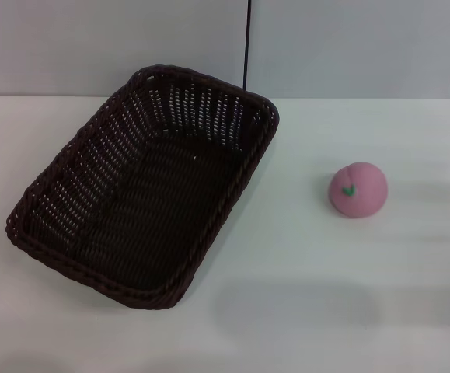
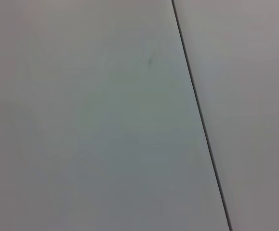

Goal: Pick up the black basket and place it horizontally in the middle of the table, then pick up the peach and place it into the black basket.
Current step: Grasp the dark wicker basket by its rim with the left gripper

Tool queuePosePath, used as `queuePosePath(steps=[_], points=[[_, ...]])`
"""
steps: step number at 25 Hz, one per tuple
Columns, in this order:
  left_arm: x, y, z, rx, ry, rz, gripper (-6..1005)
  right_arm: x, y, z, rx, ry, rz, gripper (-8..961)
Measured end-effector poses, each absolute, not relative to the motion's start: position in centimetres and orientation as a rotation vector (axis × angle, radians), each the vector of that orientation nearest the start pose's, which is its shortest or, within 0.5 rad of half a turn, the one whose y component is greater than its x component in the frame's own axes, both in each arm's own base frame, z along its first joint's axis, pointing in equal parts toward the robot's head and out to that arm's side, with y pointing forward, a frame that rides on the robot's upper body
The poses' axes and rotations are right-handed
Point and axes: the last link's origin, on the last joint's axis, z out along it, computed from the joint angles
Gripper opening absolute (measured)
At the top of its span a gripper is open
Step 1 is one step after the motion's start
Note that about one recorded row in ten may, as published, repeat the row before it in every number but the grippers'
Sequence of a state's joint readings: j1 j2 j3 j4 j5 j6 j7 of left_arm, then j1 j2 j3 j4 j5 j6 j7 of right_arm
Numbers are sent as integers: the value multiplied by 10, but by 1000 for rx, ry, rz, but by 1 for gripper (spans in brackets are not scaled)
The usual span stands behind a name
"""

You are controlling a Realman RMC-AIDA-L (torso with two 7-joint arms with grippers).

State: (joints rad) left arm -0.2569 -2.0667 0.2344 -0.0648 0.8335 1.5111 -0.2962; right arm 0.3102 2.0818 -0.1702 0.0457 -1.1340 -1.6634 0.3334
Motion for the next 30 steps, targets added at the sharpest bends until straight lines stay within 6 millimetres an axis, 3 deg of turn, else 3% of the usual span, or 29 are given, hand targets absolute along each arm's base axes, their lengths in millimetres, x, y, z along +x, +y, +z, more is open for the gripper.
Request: queuePosePath(steps=[1,7,10,11,15,22,24,27,28,30], points=[[-403,232,61,-1068,-599,-743,764,350,257,43,-1295,433,955,572],[-392,226,60,-1139,-525,-782,834,351,253,44,-1291,432,961,570],[-388,226,61,-1180,-490,-796,832,352,252,44,-1288,437,960,569],[-381,228,64,-1309,-425,-828,832,353,251,44,-1288,439,957,568],[-375,232,70,-1467,-408,-890,829,353,248,45,-1282,434,961,567],[-360,256,93,-1822,-550,-915,827,353,248,46,-1282,429,959,565],[-342,274,104,-2031,-643,-834,827,354,248,45,-1282,434,956,564],[-332,283,107,-2126,-686,-759,826,354,247,44,-1282,438,952,563],[-318,296,108,-2238,-771,-643,826,355,246,44,-1281,441,948,562],[-307,304,108,-2304,-829,-577,825,356,245,45,-1279,442,946,562]])
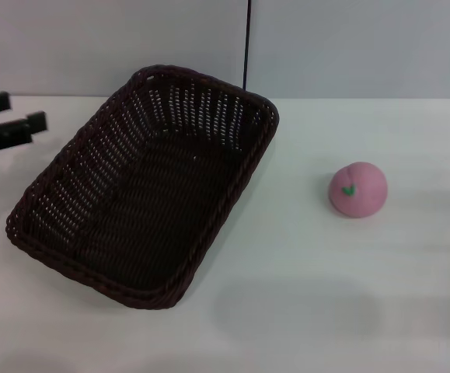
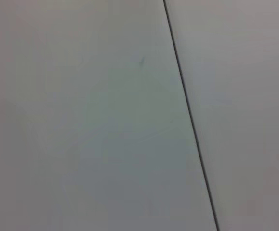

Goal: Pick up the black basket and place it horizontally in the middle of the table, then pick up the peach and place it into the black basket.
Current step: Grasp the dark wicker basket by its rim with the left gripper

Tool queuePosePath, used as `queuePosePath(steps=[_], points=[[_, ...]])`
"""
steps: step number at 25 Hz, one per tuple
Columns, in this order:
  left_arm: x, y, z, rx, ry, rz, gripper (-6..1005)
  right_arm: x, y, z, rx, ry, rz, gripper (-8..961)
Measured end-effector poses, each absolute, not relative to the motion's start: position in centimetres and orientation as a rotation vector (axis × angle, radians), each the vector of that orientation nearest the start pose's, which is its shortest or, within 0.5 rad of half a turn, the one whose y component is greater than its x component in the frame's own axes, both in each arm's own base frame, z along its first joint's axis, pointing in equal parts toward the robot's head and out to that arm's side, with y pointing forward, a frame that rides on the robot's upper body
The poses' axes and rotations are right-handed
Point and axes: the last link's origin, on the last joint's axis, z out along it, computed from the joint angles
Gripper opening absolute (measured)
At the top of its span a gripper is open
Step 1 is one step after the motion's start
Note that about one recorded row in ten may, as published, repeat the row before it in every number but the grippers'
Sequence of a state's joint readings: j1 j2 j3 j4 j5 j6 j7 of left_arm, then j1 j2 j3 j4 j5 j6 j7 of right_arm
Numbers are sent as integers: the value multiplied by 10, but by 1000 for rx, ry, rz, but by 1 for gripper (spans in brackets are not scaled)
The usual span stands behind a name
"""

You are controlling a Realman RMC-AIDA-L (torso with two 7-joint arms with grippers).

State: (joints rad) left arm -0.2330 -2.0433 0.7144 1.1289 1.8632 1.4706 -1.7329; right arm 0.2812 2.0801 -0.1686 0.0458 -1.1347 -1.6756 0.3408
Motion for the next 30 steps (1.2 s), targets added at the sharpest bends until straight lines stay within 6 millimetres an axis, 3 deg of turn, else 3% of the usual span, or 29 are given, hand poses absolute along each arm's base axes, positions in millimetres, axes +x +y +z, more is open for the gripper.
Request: queuePosePath(steps=[7,12,20,26,30], points=[[-271,336,103,-2437,-1048,-232,823,357,243,46,-1264,441,945,559],[-253,357,83,-2434,-1031,11,822,355,242,47,-1260,431,959,557],[-235,369,68,-2427,-975,158,820,355,241,44,-1259,441,966,555],[-217,376,49,-2445,-915,343,642,354,242,45,-1259,439,968,552],[-208,379,41,-2458,-865,422,645,354,243,46,-1259,437,967,551]])
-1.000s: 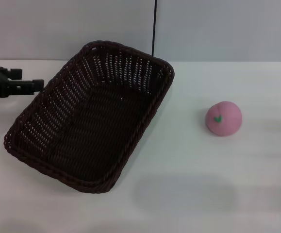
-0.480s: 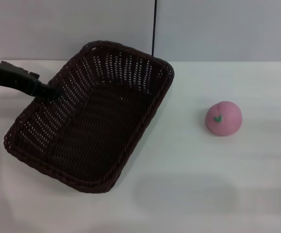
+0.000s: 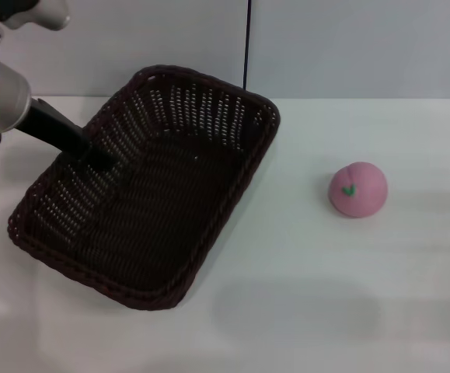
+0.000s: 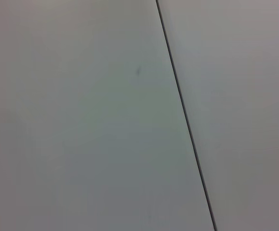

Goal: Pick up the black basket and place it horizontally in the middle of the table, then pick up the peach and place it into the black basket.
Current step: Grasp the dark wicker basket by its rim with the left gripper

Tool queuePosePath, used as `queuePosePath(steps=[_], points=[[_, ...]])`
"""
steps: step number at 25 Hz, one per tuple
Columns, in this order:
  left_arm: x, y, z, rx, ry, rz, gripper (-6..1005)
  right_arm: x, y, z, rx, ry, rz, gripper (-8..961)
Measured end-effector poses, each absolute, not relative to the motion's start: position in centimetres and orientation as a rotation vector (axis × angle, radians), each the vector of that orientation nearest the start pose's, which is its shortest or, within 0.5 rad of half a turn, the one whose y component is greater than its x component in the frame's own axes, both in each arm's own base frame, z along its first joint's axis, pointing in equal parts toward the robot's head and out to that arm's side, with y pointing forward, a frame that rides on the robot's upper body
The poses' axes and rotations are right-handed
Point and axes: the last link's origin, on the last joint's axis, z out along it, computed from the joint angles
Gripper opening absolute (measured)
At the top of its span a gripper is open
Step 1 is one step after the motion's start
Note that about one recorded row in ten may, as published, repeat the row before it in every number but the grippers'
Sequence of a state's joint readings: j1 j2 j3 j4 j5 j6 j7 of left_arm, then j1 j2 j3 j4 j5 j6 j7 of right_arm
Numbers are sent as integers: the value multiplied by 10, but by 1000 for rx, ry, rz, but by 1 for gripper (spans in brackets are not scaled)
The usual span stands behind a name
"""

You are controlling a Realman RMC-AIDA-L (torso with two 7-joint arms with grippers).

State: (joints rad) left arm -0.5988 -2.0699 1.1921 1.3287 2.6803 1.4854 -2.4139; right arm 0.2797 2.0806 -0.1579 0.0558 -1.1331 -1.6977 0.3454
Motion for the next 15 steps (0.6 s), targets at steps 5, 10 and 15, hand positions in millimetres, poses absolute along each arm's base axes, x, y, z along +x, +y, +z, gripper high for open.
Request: queuePosePath(steps=[5,10,15], points=[[-200,382,37,-2442,-859,504,604,355,243,46,-1261,440,961,549],[-200,384,30,-2419,-863,594,552,355,244,47,-1263,436,957,547],[-201,386,20,-2426,-831,673,500,355,246,47,-1265,433,957,546]])
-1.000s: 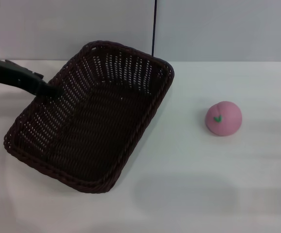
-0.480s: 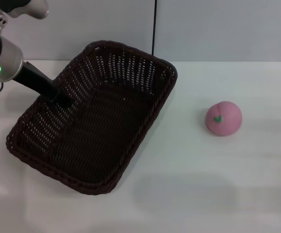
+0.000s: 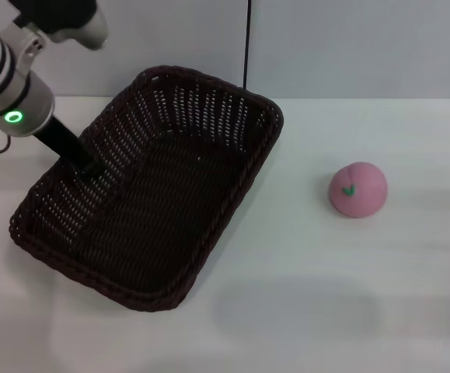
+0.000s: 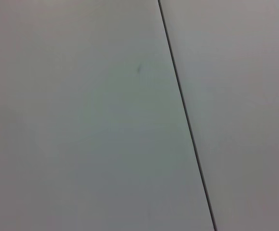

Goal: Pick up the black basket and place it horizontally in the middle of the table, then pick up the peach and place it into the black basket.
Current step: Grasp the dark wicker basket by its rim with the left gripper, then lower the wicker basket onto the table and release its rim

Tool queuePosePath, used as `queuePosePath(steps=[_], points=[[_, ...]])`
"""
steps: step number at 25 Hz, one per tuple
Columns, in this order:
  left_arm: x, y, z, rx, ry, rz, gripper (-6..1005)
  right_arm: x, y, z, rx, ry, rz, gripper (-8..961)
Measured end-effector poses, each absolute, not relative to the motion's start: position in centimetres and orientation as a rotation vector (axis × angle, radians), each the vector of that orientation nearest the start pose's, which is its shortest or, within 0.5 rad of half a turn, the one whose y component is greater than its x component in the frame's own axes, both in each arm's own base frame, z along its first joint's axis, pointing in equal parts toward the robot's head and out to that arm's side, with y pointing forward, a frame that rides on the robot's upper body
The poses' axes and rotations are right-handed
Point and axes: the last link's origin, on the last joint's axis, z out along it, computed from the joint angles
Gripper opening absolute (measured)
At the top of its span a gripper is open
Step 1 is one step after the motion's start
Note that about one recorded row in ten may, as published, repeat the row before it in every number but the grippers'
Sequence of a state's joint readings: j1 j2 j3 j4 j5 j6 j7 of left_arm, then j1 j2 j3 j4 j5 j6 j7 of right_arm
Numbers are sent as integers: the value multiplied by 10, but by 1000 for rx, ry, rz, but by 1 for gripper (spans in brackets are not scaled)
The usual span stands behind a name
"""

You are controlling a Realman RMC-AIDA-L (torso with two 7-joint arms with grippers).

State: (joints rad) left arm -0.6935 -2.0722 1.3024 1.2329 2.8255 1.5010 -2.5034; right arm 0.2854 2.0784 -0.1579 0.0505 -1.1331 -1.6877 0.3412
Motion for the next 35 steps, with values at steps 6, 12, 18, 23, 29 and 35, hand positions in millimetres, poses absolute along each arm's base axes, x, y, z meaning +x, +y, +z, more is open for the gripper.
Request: queuePosePath(steps=[6,12,18,23,29,35], points=[[-193,387,20,-2428,-736,709,328,356,248,46,-1271,441,945,544],[-187,389,22,-2452,-646,722,310,356,253,45,-1277,449,940,541],[-170,392,18,-2544,-444,764,307,355,253,44,-1281,454,945,539],[-152,393,10,-2599,-239,802,300,355,253,44,-1283,455,946,538],[-137,393,4,-2647,98,876,299,357,251,44,-1280,463,939,535],[-127,400,4,-2615,346,880,294,358,251,43,-1279,474,933,533]])
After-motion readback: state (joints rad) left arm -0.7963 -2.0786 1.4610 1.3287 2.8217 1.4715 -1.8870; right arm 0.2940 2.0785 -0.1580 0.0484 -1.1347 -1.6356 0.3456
